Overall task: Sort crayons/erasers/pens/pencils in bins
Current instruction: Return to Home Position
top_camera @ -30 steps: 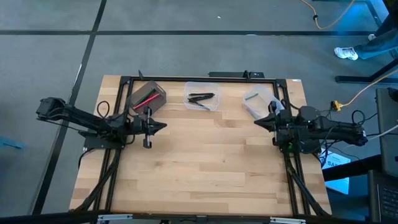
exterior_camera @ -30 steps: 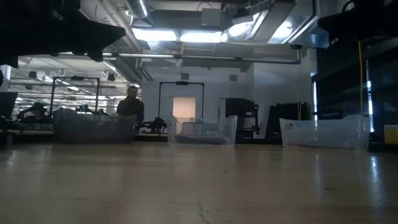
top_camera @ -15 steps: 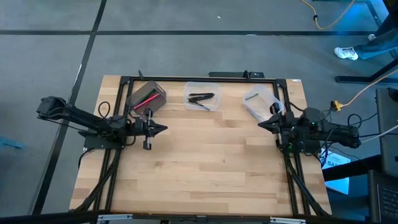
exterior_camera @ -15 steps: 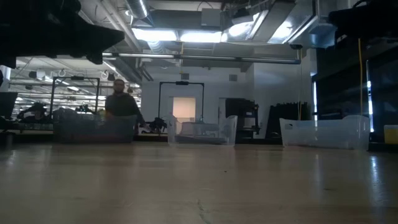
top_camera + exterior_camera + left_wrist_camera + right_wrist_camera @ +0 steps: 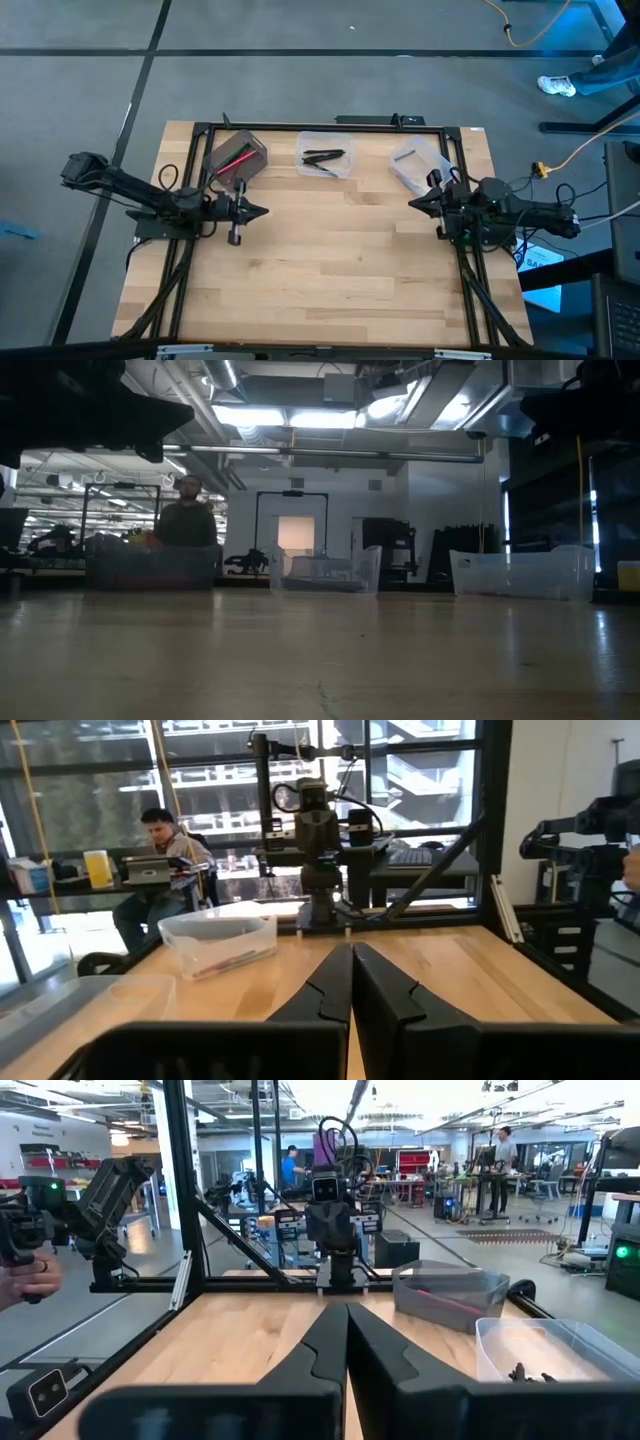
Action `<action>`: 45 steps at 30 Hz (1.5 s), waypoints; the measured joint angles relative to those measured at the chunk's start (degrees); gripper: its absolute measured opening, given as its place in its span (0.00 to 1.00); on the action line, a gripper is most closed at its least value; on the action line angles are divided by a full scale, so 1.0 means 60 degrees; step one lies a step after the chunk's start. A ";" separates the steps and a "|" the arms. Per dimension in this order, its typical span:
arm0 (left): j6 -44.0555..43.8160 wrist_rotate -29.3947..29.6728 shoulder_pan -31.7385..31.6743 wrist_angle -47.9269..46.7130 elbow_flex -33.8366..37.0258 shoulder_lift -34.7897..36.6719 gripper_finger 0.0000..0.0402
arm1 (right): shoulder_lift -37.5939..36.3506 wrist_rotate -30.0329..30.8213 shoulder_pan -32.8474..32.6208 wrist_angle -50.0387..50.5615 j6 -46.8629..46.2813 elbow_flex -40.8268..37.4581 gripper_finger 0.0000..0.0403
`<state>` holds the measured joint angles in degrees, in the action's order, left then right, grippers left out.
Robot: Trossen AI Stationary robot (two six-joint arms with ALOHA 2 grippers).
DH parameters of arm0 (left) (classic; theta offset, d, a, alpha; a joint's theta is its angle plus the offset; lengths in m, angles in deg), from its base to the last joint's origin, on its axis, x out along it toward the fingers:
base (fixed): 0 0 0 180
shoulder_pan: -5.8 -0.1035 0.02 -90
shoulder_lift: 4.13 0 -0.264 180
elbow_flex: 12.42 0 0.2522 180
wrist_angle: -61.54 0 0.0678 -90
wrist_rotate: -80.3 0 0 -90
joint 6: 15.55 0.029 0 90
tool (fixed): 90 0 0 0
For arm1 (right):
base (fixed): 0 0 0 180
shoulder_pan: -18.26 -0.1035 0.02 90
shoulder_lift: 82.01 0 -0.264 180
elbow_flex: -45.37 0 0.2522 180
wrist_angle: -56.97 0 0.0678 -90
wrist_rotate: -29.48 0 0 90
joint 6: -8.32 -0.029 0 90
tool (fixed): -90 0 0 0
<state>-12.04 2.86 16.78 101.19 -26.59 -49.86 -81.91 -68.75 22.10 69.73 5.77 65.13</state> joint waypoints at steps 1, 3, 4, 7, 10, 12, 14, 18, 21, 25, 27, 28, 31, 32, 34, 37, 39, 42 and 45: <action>0.0000 0.0008 0.0046 0.0000 0.0000 0.0000 0.01 | 0.0000 0.0000 0.0000 -0.0008 0.0000 0.0000 0.03; 0.0000 0.0035 0.0130 0.0000 0.0000 0.0000 0.00 | -0.0004 0.0000 0.0000 -0.0207 -0.0051 -0.0127 0.03; 0.0001 0.0061 0.0165 0.0004 0.0000 0.0000 0.00 | -0.0002 0.0002 0.0000 -0.0304 -0.0079 -0.0236 0.03; -0.0056 0.0512 0.0268 -0.0002 0.0000 0.0000 0.01 | -0.0004 0.0007 0.0000 -0.0897 -0.0265 -0.0703 0.03; -0.0189 0.1058 0.0325 0.0071 0.0000 0.0000 0.00 | 0.0004 0.0011 0.0000 -0.1120 -0.0358 -0.0938 0.03; -0.0272 0.1358 0.0324 0.0193 0.0000 0.0000 0.00 | 0.0011 0.0011 0.0000 -0.1079 -0.0394 -0.0936 0.03; -0.0092 0.1383 0.0325 0.0225 0.0000 0.0000 0.01 | 0.0011 0.0011 0.0000 -0.1052 -0.0318 -0.0936 0.03; 0.0068 0.1432 0.0353 0.0194 0.0000 0.0211 0.00 | 0.0011 0.0011 0.0000 -0.0970 -0.0317 -0.0933 0.03; 0.0576 0.1448 0.0594 -0.0099 0.0000 0.0936 0.01 | 0.0011 0.0012 0.0000 -0.0683 -0.0331 -0.0929 0.03; 0.0864 0.1752 0.0857 -0.1521 0.0000 0.2351 0.00 | 0.0011 0.0011 0.0000 -0.0588 -0.0393 -0.0929 0.03; 0.0840 0.1771 0.0949 -0.2394 0.0000 0.3082 0.00 | 0.0011 0.0011 0.0000 -0.0586 -0.0393 -0.0928 0.03; 0.0829 0.1768 0.0986 -0.2817 0.0000 0.3458 0.01 | 0.0011 0.0011 0.0000 -0.0587 -0.0389 -0.0929 0.03; 0.0908 0.1678 0.1031 -0.3736 0.0000 0.4410 0.00 | 0.0011 0.0007 0.0000 -0.0731 -0.0311 -0.0925 0.03; 0.1010 0.1587 0.1031 -0.3944 -0.0001 0.4667 0.00 | 0.0011 0.0007 0.0000 -0.0805 -0.0284 -0.0923 0.03; 0.1312 0.1478 0.1028 -0.4204 -0.0004 0.5130 0.00 | 0.0011 0.0007 0.0000 -0.0867 -0.0237 -0.0922 0.03; 0.1805 0.1344 0.0944 -0.4319 -0.0004 0.5648 0.00 | 0.0011 0.0007 0.0000 -0.0867 -0.0204 -0.0922 0.03; 0.2017 0.0926 0.0784 -0.4330 -0.0002 0.5878 0.00 | 0.0011 0.0007 0.0000 -0.0867 -0.0196 -0.0922 0.03; 0.2056 0.0392 0.0342 -0.4436 -0.0004 0.6042 0.00 | 0.0011 0.0007 0.0000 -0.0874 -0.0038 -0.0922 0.03; 0.1780 -0.0143 -0.0358 -0.4597 -0.0003 0.6044 0.00 | 0.0011 0.0011 0.0000 -0.0965 0.0049 -0.0921 0.03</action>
<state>-1.36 2.01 14.64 73.60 -26.61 -13.60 -81.84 -68.69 22.10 63.94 6.07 59.61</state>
